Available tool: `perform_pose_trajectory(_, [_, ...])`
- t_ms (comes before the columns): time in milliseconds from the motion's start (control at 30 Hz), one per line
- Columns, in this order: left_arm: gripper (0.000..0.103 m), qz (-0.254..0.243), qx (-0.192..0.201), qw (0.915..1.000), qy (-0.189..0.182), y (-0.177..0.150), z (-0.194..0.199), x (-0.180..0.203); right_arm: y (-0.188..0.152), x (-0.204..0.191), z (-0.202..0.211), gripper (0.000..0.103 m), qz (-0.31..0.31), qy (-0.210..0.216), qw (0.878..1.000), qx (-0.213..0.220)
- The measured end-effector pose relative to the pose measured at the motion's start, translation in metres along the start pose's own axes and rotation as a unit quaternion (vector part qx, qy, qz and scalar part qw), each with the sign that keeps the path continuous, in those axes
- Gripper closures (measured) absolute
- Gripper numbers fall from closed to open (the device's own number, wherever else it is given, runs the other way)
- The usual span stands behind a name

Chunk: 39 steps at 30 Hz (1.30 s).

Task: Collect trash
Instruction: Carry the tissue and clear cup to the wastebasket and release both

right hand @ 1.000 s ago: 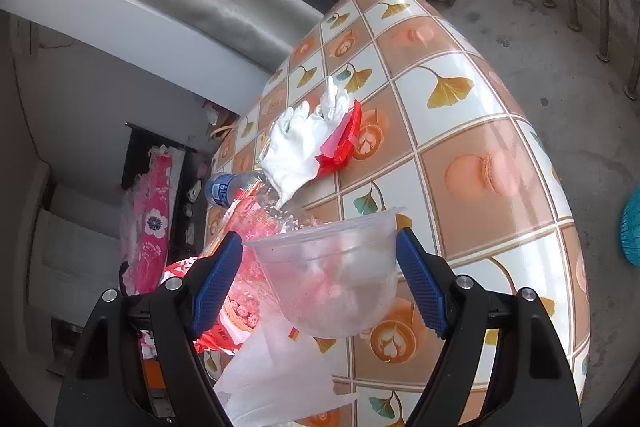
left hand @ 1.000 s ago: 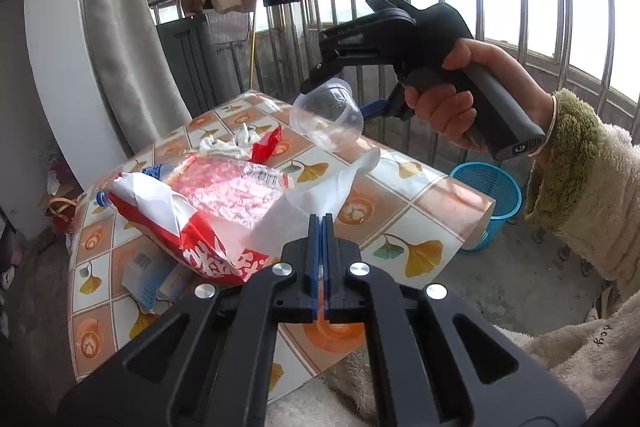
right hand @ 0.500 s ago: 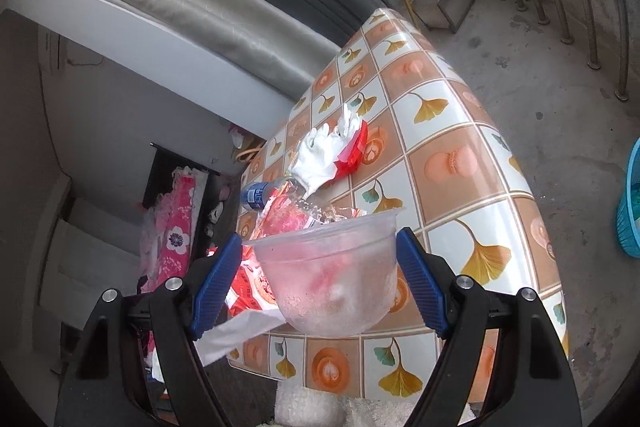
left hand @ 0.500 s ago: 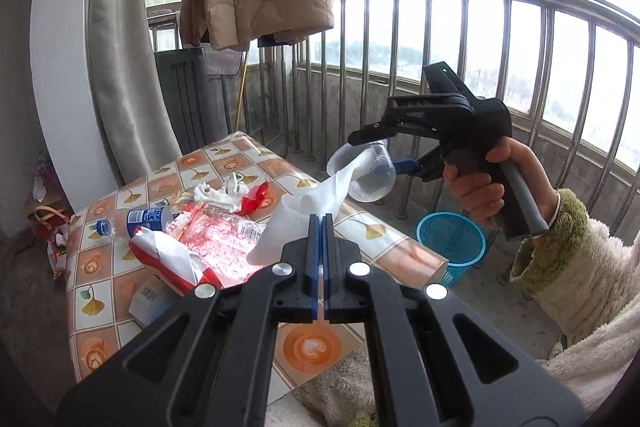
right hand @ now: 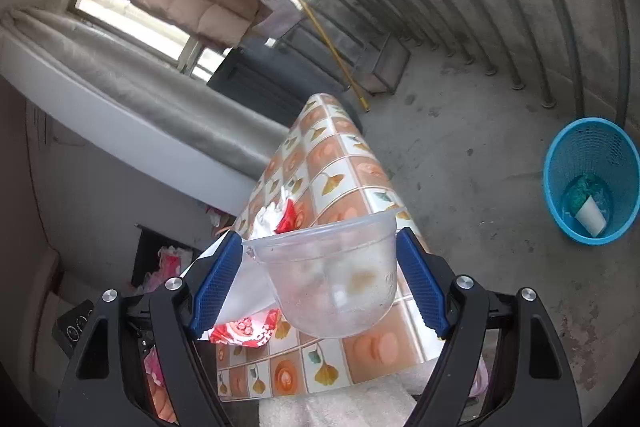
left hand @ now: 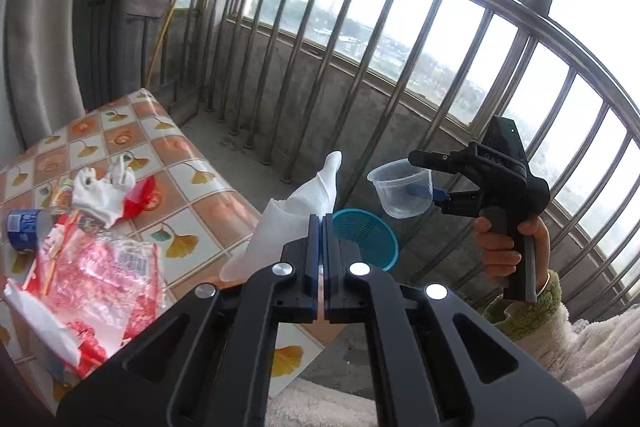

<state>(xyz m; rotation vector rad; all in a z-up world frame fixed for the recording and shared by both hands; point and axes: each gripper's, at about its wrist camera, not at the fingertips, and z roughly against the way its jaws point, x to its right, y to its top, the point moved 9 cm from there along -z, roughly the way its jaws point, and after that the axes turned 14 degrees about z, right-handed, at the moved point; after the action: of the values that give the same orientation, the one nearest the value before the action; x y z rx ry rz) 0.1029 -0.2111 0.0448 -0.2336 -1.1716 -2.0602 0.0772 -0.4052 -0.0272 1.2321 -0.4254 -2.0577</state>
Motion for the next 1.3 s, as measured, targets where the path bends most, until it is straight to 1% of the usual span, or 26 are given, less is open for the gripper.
perform_pose_trajectory(200, [0.103, -0.025, -0.051, 0.998, -0.028, 0.01, -0.079, 0.041, 0.006, 0.065, 0.029, 0.026, -0.046, -0.048, 0.997, 0.039])
perform_pose_trajectory(267, [0.103, -0.031, -0.071, 0.9965, -0.032, 0.01, -0.114, 0.056, 0.006, 0.088, 0.036, 0.026, -0.063, -0.067, 0.995, 0.049])
perform_pose_trajectory(433, [0.103, -0.043, -0.13, 0.9895, -0.046, 0.0, -0.203, 0.089, 0.004, 0.147, 0.041, 0.026, -0.111, -0.105, 0.986, 0.063])
perform_pose_trajectory(533, [0.103, -0.053, -0.16, 0.9847, -0.045, -0.011, -0.254, 0.105, -0.001, 0.182, 0.04, 0.026, -0.136, -0.134, 0.979, 0.065])
perform_pose_trajectory(700, [0.103, -0.037, -0.212, 0.9757, -0.044, -0.028, -0.336, 0.117, -0.011, 0.241, 0.035, 0.026, -0.174, -0.17, 0.968, 0.064])
perform_pose_trajectory(800, [0.103, -0.03, -0.233, 0.9712, -0.039, -0.038, -0.38, 0.122, -0.016, 0.275, 0.027, 0.026, -0.197, -0.19, 0.96, 0.061])
perform_pose_trajectory(867, [0.103, -0.024, -0.246, 0.9682, -0.037, -0.044, -0.404, 0.123, -0.019, 0.299, 0.024, 0.026, -0.205, -0.212, 0.954, 0.057])
perform_pose_trajectory(967, [0.103, -0.016, -0.264, 0.9635, -0.039, -0.055, -0.439, 0.129, -0.02, 0.332, 0.016, 0.026, -0.215, -0.233, 0.947, 0.053])
perform_pose_trajectory(1067, [0.103, -0.012, -0.271, 0.9617, -0.041, -0.065, -0.467, 0.135, -0.022, 0.367, 0.009, 0.024, -0.229, -0.248, 0.94, 0.056])
perform_pose_trajectory(1133, [0.091, -0.01, -0.278, 0.9598, -0.038, -0.071, -0.483, 0.134, -0.025, 0.39, 0.002, 0.019, -0.24, -0.258, 0.934, 0.049])
perform_pose_trajectory(1167, [0.072, -0.009, -0.286, 0.9578, -0.028, -0.075, -0.491, 0.131, -0.027, 0.401, -0.001, 0.017, -0.245, -0.266, 0.931, 0.045])
perform_pose_trajectory(1200, [0.061, -0.007, -0.287, 0.9577, -0.016, -0.077, -0.496, 0.127, -0.03, 0.409, -0.002, 0.017, -0.248, -0.277, 0.928, 0.037])
perform_pose_trajectory(1233, [0.06, -0.005, -0.283, 0.9591, -0.005, -0.077, -0.499, 0.123, -0.033, 0.415, -0.003, 0.017, -0.25, -0.287, 0.924, 0.03])
perform_pose_trajectory(1300, [0.058, -0.001, -0.273, 0.9619, -0.003, -0.073, -0.498, 0.12, -0.036, 0.422, -0.002, 0.017, -0.248, -0.302, 0.92, 0.026])
